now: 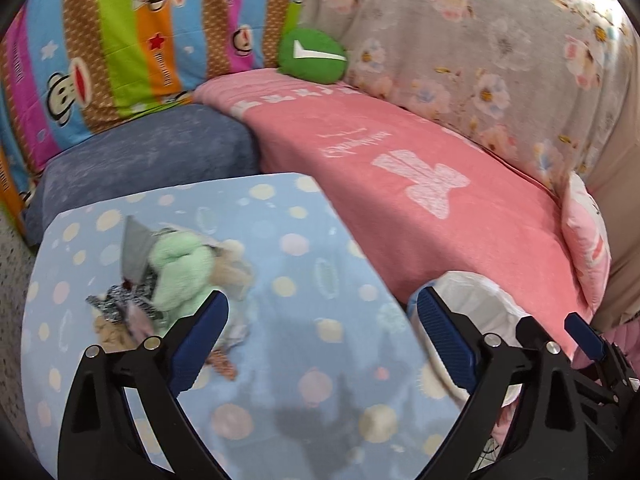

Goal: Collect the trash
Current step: 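Grasp the tan sock with the left tool while the right tool grasps the clear pink zip bag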

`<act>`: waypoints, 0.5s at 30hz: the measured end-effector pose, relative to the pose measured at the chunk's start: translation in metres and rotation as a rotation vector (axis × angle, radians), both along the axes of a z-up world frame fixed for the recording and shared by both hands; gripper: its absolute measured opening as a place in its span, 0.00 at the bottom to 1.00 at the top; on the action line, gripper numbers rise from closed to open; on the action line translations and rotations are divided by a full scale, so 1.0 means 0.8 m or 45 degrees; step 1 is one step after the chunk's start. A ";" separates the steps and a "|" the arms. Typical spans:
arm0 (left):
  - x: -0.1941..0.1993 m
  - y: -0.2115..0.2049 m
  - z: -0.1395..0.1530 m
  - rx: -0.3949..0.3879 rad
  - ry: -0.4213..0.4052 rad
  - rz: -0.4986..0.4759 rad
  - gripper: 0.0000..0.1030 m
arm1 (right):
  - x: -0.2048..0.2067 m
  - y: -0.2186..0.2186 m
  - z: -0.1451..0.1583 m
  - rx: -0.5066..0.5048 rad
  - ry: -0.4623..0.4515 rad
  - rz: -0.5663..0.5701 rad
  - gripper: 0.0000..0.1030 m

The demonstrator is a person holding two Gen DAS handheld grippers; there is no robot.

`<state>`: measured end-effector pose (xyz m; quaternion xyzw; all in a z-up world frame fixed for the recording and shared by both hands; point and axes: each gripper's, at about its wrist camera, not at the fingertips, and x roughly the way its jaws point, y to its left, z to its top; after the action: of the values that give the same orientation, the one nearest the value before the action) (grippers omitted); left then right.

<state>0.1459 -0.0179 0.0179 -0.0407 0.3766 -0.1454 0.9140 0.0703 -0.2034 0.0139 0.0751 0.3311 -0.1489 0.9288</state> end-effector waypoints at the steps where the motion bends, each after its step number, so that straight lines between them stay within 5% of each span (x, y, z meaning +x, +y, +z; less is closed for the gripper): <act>1: 0.002 0.012 -0.002 -0.002 0.008 0.021 0.89 | 0.003 0.009 0.000 0.005 0.001 0.018 0.80; 15: 0.026 0.185 -0.087 0.066 0.199 0.277 0.89 | 0.049 0.155 -0.038 0.037 0.092 0.296 0.80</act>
<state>0.1665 0.1303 -0.0519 -0.0688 0.4437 -0.0320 0.8930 0.1099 -0.0790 -0.0164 0.0443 0.3728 -0.0380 0.9261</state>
